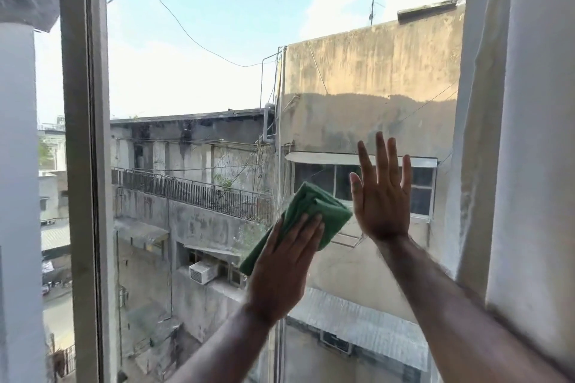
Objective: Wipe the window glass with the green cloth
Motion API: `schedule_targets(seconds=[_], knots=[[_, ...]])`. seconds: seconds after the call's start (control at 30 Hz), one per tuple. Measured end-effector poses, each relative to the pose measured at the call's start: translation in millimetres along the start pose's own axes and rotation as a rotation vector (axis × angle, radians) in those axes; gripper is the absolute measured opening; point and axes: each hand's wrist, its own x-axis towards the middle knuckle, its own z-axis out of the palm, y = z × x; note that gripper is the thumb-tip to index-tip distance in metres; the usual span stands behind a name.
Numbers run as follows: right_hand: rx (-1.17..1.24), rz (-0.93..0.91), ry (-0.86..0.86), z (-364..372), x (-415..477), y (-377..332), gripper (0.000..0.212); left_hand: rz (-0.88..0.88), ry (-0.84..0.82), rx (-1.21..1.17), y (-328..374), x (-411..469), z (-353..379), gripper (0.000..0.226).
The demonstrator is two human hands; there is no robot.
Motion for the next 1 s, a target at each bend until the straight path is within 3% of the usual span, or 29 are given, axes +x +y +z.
schedule_targets(seconds=[0.07,0.17,0.37,0.53,0.63,0.73,0.87,1.0], knots=[[0.011,0.008,-0.005,-0.9,-0.3,-1.4,0.058,0.044,-0.056,0.031,-1.4,-26.5,0.7,0.091],[-0.001,-0.002,-0.006,-0.8,0.0,-0.9,0.058,0.065,-0.021,0.034,-12.6,8.0,-11.2,0.084],[-0.005,0.009,0.002,-1.0,-2.7,-1.0,0.057,-0.140,0.165,-0.054,-33.9,134.7,-46.2,0.060],[0.007,0.003,0.017,0.3,-2.1,-1.6,0.057,-0.592,0.317,-0.046,-114.3,158.9,-67.7,0.053],[-0.020,0.008,0.015,1.1,0.4,-0.2,0.058,-0.714,0.351,-0.053,-119.2,152.2,-65.9,0.054],[-0.004,0.011,0.005,0.5,-0.2,-2.3,0.058,-0.510,0.386,-0.061,-64.6,137.2,-41.5,0.050],[-0.007,-0.015,-0.017,-0.6,0.7,3.7,0.063,0.024,0.122,0.006,7.5,75.7,-5.9,0.068],[0.016,-0.007,-0.016,-1.8,-1.9,2.1,0.058,0.069,0.009,0.041,-29.1,8.3,-6.3,0.069]])
